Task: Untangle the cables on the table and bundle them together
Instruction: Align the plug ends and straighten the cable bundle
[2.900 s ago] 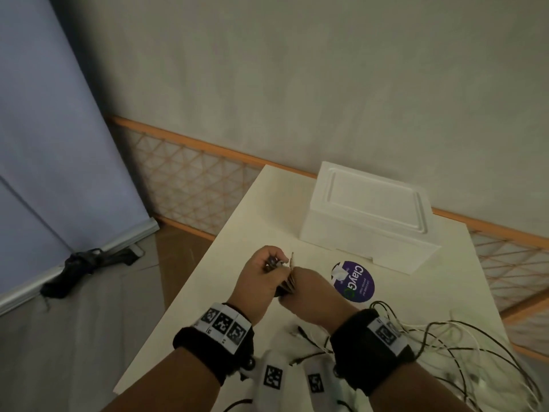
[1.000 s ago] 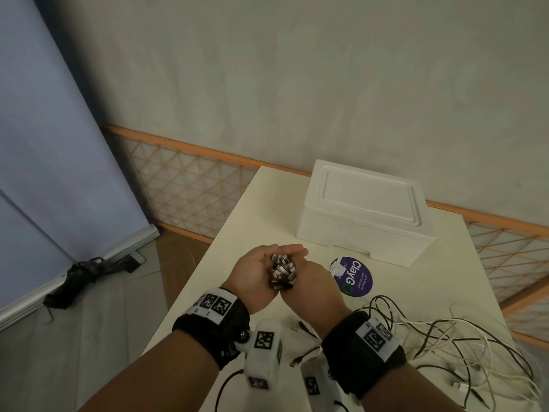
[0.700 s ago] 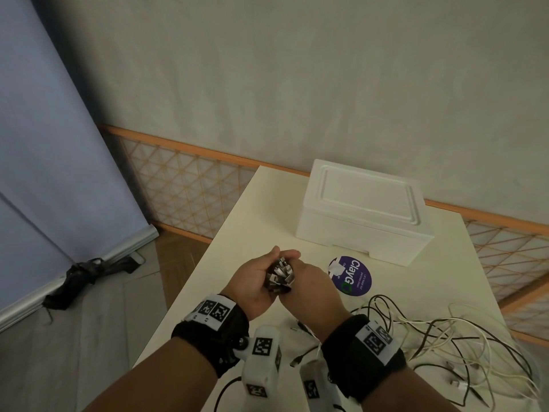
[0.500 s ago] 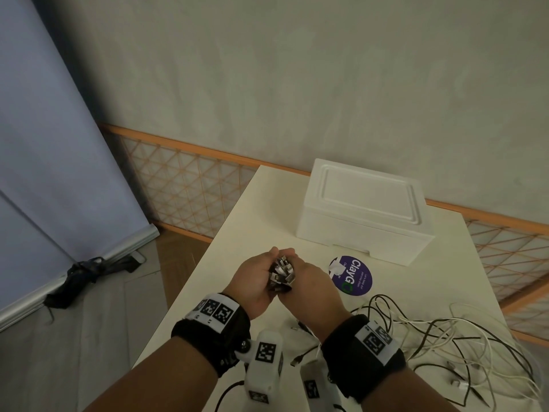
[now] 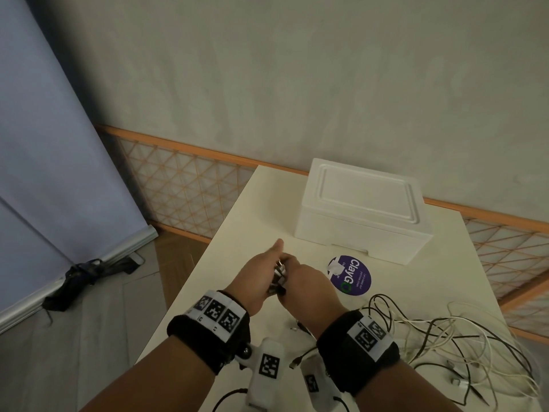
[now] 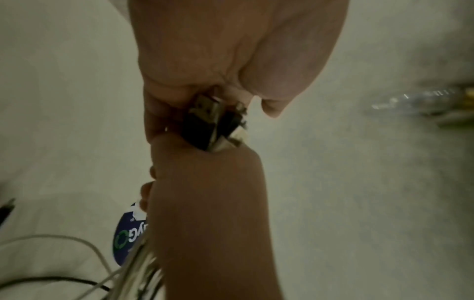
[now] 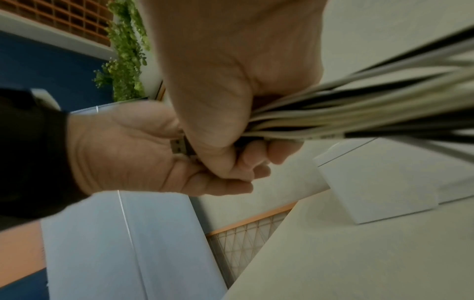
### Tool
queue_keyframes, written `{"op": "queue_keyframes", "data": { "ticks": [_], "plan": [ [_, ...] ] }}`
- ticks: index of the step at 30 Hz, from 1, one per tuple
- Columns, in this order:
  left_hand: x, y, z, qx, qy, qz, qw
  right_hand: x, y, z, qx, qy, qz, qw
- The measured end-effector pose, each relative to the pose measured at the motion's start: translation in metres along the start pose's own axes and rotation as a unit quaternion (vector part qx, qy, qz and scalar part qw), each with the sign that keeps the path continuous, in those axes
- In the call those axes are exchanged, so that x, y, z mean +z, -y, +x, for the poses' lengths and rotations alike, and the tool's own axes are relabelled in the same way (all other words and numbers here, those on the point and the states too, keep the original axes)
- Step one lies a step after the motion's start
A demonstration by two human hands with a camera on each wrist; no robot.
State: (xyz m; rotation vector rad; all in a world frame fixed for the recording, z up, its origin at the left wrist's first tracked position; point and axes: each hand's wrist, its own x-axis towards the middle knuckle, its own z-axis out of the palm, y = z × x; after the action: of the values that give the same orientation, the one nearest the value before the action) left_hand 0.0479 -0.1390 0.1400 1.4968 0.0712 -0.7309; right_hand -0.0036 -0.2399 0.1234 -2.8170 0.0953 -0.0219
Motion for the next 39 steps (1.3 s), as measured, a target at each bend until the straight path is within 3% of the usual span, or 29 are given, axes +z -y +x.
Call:
{"op": "queue_keyframes", "data": {
  "ticks": [2, 4, 11, 14, 17, 23, 27, 35, 37, 39],
  "plan": [
    [0.006, 0.005, -0.002, 0.079, -0.055, 0.179, 0.979, -0.001, 0.003, 0.003, -0.033, 0.012, -0.066, 0.997],
    [0.011, 0.009, -0.004, 0.130, -0.107, 0.232, 0.958, -0.003, 0.006, 0.005, -0.048, 0.005, -0.079, 0.996],
    [0.012, 0.012, -0.002, 0.184, -0.131, 0.163, 0.960, -0.003, 0.009, 0.006, 0.053, -0.026, 0.042, 0.997],
    [0.010, 0.015, -0.006, 0.195, -0.093, 0.149, 0.965, -0.003, 0.004, 0.008, 0.059, -0.019, 0.051, 0.997],
    [0.006, 0.020, -0.008, 0.207, -0.035, 0.143, 0.967, -0.003, 0.002, 0.007, 0.017, 0.024, 0.026, 0.999],
    [-0.001, 0.020, 0.001, 0.285, -0.051, 0.264, 0.920, -0.010, 0.002, 0.004, 0.030, 0.015, 0.165, 0.986],
    [-0.008, 0.016, 0.008, 0.287, -0.093, 0.268, 0.915, -0.006, -0.001, 0.002, 0.037, 0.013, 0.280, 0.959],
    [0.004, 0.022, 0.004, 0.240, -0.097, 0.187, 0.948, 0.003, -0.005, 0.002, 0.055, 0.038, 0.139, 0.988],
    [0.006, 0.025, 0.001, 0.274, -0.113, 0.247, 0.922, 0.005, -0.002, 0.004, 0.005, 0.035, 0.026, 0.999],
    [0.007, 0.026, -0.001, 0.306, -0.136, 0.300, 0.893, 0.002, 0.001, 0.005, -0.019, 0.032, -0.016, 0.999]
  ]
}}
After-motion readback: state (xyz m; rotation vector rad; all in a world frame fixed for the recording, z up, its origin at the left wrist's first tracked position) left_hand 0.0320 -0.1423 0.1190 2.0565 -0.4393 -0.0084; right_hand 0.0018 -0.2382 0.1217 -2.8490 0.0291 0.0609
